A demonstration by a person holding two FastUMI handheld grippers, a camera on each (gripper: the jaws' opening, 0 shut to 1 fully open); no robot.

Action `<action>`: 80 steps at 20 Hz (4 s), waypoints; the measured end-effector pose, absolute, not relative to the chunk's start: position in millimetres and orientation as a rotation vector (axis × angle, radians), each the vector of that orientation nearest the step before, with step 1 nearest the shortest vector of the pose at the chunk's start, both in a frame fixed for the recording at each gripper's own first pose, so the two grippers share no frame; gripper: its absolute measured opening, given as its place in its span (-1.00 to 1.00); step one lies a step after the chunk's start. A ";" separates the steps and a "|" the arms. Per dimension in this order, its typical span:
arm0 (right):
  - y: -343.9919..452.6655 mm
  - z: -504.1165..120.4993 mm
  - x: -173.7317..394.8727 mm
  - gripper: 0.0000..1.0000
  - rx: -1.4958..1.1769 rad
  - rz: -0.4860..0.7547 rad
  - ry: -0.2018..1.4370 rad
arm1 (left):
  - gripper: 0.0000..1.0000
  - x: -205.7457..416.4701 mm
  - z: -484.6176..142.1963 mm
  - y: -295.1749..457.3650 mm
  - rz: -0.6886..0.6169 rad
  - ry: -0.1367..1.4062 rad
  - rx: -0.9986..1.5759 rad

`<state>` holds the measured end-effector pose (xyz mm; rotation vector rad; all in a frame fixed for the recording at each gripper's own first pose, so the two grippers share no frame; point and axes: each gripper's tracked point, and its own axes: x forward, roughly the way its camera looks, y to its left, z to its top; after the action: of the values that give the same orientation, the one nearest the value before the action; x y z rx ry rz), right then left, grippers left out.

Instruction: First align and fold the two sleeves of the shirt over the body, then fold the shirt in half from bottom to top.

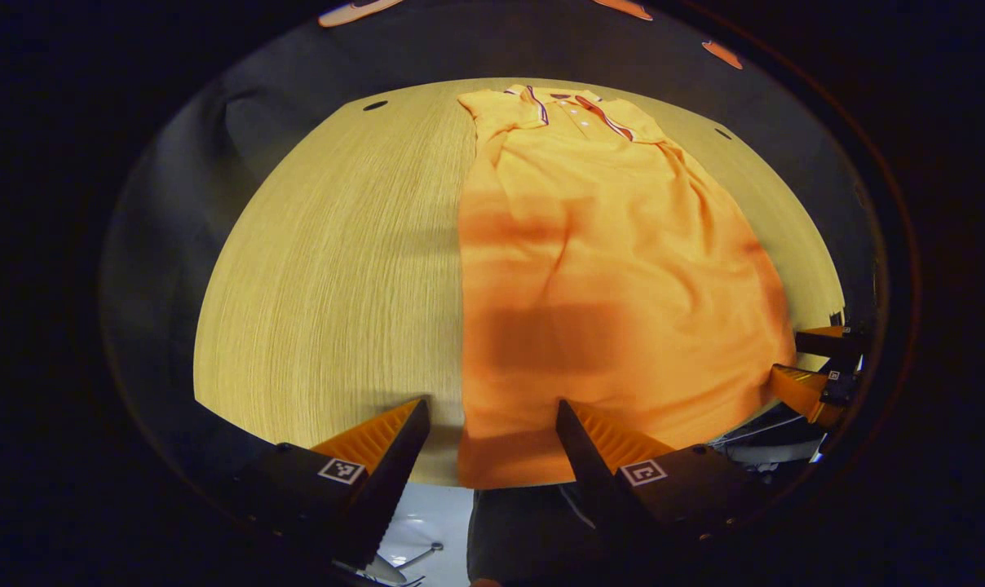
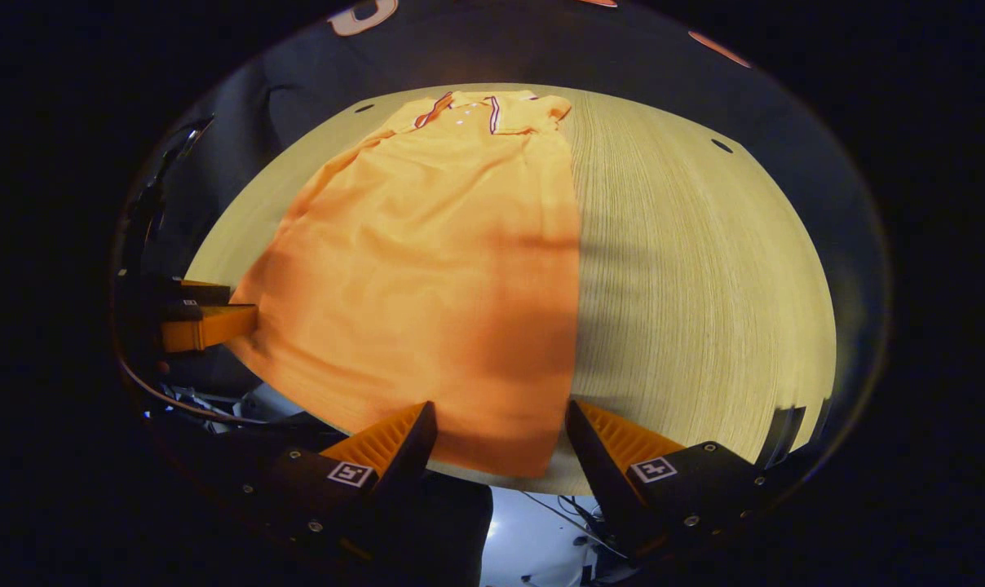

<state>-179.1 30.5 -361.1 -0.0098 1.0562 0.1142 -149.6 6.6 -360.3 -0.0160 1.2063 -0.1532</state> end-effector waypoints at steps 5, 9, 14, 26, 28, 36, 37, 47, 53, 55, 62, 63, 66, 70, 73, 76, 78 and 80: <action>21.7 -359.0 -166.5 -0.02 0.049 0.070 1.028 | 0.70 -143.1 -359.3 -10.0 -0.215 1.151 -0.040; 27.1 -357.5 -163.8 -0.60 0.205 0.094 1.032 | -0.86 -140.0 -359.2 -26.1 -0.258 1.142 -0.052; 36.7 -339.3 -156.2 -0.92 0.385 0.094 0.967 | -0.98 -131.5 -342.4 -22.1 -0.239 1.113 -0.133; 11.1 -278.3 -80.6 -0.96 0.377 0.100 0.816 | -0.98 -48.4 -268.5 -13.0 -0.254 0.935 -0.116; 10.4 -287.7 -85.4 -0.97 0.364 0.097 0.877 | -0.98 -42.0 -267.7 -13.2 -0.268 0.945 -0.109; 7.2 -273.9 -81.6 -0.97 0.356 0.069 0.838 | -0.98 -31.9 -266.9 -15.8 -0.294 0.946 -0.128; 8.0 -270.4 -77.8 -0.98 0.355 0.069 0.827 | -0.98 -29.4 -264.4 -14.6 -0.294 0.938 -0.132; -0.5 -218.4 -18.4 -0.97 0.285 0.076 0.729 | -0.99 17.0 -232.6 -5.0 -0.312 0.864 -0.134; -4.2 -190.7 26.4 -0.97 0.220 0.079 0.695 | -0.98 62.0 -214.8 -6.5 -0.340 0.813 -0.117; -5.0 -182.7 43.9 -0.97 0.190 0.078 0.682 | -0.98 78.0 -211.0 -6.7 -0.349 0.801 -0.115; -6.6 -185.4 94.8 -0.98 0.165 0.048 0.700 | -0.98 141.0 -215.1 -7.4 -0.370 0.806 -0.129; -4.9 -192.2 95.3 -0.97 0.152 0.056 0.707 | -0.99 144.4 -216.5 -8.1 -0.379 0.806 -0.133; 1.0 -237.2 69.8 -0.98 0.104 0.079 0.820 | -0.98 144.1 -223.9 -12.9 -0.398 0.828 -0.144; 2.7 -285.7 54.8 -0.41 -0.033 0.120 0.904 | -0.98 150.2 -232.8 -10.4 -0.397 0.843 -0.136; 4.7 -298.0 59.4 -0.09 -0.033 0.126 0.921 | -0.98 152.9 -236.7 -10.5 -0.399 0.853 -0.128; 8.5 -306.3 76.4 0.10 0.022 0.124 0.919 | -0.98 155.4 -240.2 -9.5 -0.395 0.864 -0.123; 7.8 -311.1 90.6 0.10 0.051 0.116 0.909 | -0.98 156.9 -243.8 -6.8 -0.390 0.871 -0.118; 13.3 -325.6 84.4 -0.02 0.071 0.130 0.970 | -0.98 156.0 -244.5 -5.0 -0.385 0.880 -0.115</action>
<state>84.4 13.3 -325.6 0.0712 0.9698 0.1302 156.0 -5.0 -244.5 -0.1150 0.8804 -0.3853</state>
